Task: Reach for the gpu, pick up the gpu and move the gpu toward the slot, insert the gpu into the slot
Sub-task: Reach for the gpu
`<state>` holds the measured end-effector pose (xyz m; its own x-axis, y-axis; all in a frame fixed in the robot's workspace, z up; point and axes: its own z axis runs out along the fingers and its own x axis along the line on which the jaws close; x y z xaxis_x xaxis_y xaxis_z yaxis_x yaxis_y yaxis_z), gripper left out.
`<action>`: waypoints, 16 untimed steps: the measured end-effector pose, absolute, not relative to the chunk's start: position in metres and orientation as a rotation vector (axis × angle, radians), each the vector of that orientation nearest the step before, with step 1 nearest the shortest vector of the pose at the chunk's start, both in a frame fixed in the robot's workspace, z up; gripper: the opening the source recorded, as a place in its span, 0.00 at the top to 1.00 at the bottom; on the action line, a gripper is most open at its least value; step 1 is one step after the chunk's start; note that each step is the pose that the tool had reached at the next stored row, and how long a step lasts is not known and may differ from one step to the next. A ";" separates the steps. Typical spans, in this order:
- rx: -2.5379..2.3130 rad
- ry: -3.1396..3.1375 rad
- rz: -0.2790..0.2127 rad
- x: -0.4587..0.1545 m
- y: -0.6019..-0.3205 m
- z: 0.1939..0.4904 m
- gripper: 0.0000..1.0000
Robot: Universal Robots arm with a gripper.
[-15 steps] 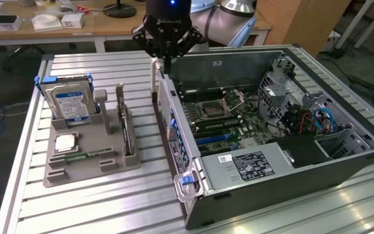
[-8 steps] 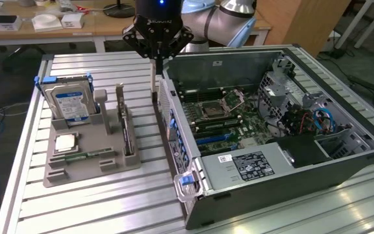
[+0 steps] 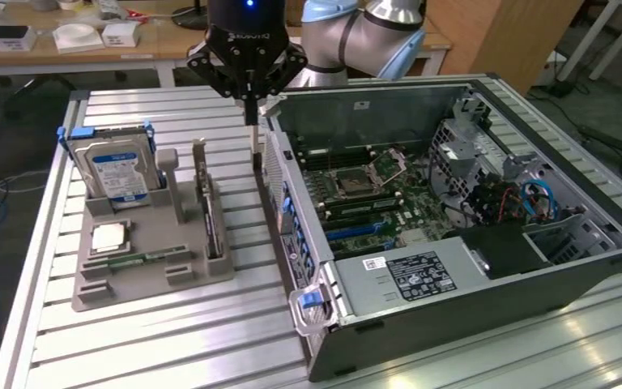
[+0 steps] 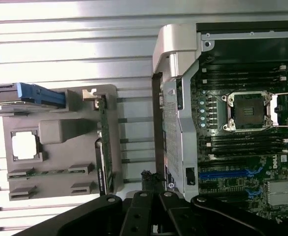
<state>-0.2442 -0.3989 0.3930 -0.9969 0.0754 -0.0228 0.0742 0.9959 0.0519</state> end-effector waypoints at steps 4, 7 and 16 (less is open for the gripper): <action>0.117 3.114 0.080 -0.252 -0.399 0.393 0.90; 0.117 3.114 0.080 -0.259 -0.399 0.393 0.90; 0.117 3.114 0.080 -0.277 -0.399 0.393 0.90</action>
